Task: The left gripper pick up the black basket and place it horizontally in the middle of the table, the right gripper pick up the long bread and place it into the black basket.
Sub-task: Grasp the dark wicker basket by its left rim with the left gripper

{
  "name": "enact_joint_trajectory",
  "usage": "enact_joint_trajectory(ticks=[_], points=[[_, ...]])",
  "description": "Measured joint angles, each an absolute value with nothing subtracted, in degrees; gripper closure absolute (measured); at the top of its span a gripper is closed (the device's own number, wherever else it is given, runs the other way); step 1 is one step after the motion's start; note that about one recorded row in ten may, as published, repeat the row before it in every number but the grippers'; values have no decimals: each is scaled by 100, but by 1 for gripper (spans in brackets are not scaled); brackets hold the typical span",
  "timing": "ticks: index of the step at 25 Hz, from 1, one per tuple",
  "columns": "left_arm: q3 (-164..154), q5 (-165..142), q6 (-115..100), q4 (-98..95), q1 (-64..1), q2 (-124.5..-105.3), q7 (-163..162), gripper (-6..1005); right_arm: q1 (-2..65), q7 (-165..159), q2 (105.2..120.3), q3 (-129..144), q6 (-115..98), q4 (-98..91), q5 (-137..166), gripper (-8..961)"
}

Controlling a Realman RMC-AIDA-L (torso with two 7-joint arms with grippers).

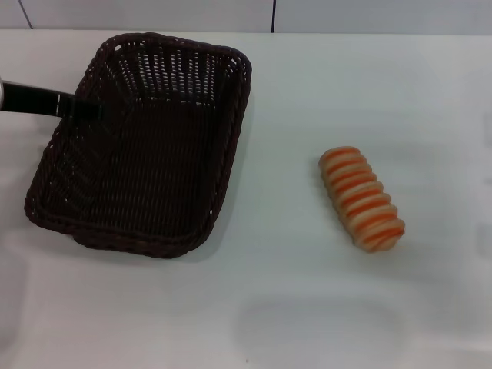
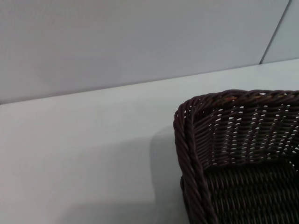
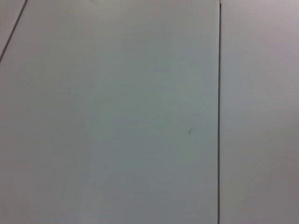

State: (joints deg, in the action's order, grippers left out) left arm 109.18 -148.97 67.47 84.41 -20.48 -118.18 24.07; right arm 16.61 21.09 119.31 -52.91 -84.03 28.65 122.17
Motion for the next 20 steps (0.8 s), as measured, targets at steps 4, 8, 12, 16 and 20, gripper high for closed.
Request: enact_joint_trajectory(ticks=[4,8,12,16,20], points=[[10907,-14961,6692,8308,-2074,-11819,2406,213,1661,2109,11930,-5291,-8403,2865,12221,366],[10907,-15021,6664,8170,-2120,-11812,2423,214,1658,2109,11927,-5291,-8403,2865,12228,367],[10906,-15109,6667,8068,-2179,-11812,2433,215,1643,2109,11927,-5291,-8407,2871,12249,367],[10907,-15209,6709,7970,-2236,-11812,2437,214,1622,2109,11930,-5291,-8409,2892,12265,368],[10907,-15246,6761,7937,-2274,-11812,2465,248,1602,2109,11937,-5291,-8460,2910,12265,368]])
